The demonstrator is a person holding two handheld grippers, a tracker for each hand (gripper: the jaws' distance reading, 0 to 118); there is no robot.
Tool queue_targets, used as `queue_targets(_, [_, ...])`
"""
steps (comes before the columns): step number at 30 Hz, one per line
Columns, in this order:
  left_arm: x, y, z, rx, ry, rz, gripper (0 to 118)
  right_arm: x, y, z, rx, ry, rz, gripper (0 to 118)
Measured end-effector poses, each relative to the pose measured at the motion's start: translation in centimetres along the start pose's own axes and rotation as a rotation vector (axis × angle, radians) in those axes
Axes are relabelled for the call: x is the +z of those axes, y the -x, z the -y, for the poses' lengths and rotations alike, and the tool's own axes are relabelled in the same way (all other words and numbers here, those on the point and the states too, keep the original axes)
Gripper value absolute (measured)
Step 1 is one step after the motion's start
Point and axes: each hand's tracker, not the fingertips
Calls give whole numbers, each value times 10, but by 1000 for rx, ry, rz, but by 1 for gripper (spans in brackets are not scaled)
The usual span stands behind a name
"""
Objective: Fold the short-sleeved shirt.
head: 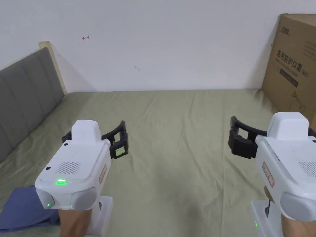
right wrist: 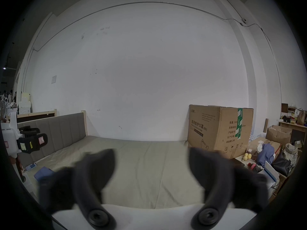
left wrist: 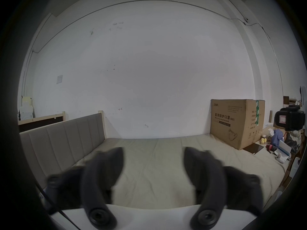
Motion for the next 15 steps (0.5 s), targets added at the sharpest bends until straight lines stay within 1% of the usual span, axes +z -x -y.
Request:
queue_targets(1, [0, 0, 0, 1, -3, -6, 108, 1, 0, 1, -6, -7, 5, 116])
queue_targets(2, [1, 0, 0, 3, -6, -7, 118, 2, 0, 2, -9, -18, 15, 118])
queue_targets(6, [7, 1, -2, 25, -19, -11, 118, 4, -5, 0, 0, -21, 27, 118])
queue_targets(15, [4, 2, 0, 21, -28, -44, 118, 4, -11, 0, 1, -23, 44, 118])
